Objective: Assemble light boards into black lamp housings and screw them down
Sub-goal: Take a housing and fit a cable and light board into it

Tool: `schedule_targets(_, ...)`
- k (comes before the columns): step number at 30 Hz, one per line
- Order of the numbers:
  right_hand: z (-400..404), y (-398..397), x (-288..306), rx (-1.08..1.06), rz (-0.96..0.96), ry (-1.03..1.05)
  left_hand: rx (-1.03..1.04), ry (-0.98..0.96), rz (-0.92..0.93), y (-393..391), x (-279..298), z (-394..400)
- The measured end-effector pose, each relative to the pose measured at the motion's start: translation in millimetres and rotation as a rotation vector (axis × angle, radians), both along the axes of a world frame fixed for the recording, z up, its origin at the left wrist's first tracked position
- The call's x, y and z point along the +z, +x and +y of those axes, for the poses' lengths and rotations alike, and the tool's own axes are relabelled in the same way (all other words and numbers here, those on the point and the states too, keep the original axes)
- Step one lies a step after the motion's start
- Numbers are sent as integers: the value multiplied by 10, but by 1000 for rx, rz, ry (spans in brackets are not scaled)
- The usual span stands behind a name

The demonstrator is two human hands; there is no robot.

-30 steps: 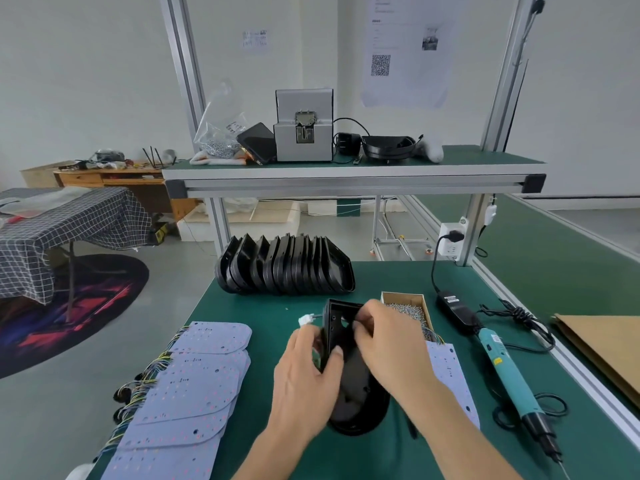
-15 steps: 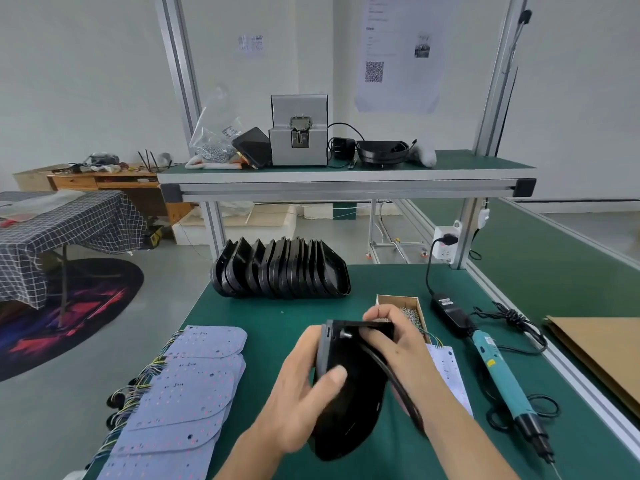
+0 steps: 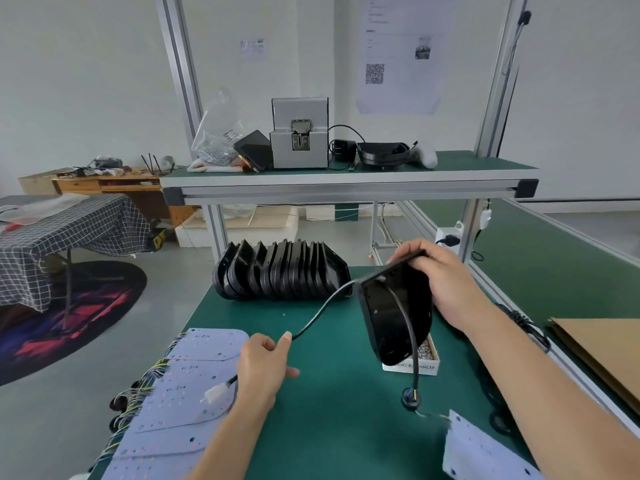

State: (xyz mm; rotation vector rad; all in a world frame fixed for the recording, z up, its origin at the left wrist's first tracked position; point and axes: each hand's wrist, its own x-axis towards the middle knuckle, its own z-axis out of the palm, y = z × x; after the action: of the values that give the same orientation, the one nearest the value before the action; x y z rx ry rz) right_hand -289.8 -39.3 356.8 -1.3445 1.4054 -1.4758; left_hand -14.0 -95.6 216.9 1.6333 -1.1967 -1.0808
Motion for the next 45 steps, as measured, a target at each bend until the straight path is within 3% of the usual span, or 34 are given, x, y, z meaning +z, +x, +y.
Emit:
schedule_targets(6,-340,-43,288,-87,-254,21,-529,52,-189,-267,303,178)
schedule_targets(9,-401,11,366,-64,-257,67,-432,-280,-21,-406,624,133)
schedule_targets(12,-406,74,335,1,-220,101,-340,-588,286,-526,1004,3)
schedule_targets(16,-432,156,269,52,-218,137,-603,-505,534,-732,1263,-91)
schedule_targets(19,-446,204,243,47,-208,149,-718,-472,424,-787,1204,-168)
schedule_targets(21,-446,211,222,47,-202,157,-701,-481,335,-776,1136,-211)
schedule_targets(29,-382,327,148,-7,-97,176,-681,-423,261,-652,887,-117)
schedule_targets(32,-321,364,62,25,6,164,-530,-397,437,-645,850,-112)
schedule_targets(34,-183,336,-30,23,236,126,-414,-304,624,-600,864,-91)
schedule_targets(37,165,268,-292,37,437,135,-286,-248,720,-523,820,-120)
schedule_targets(40,438,288,-595,141,444,209,-250,-239,744,-483,849,-89)
schedule_targets(45,556,251,-734,85,252,123,-231,-244,651,-389,766,-99)
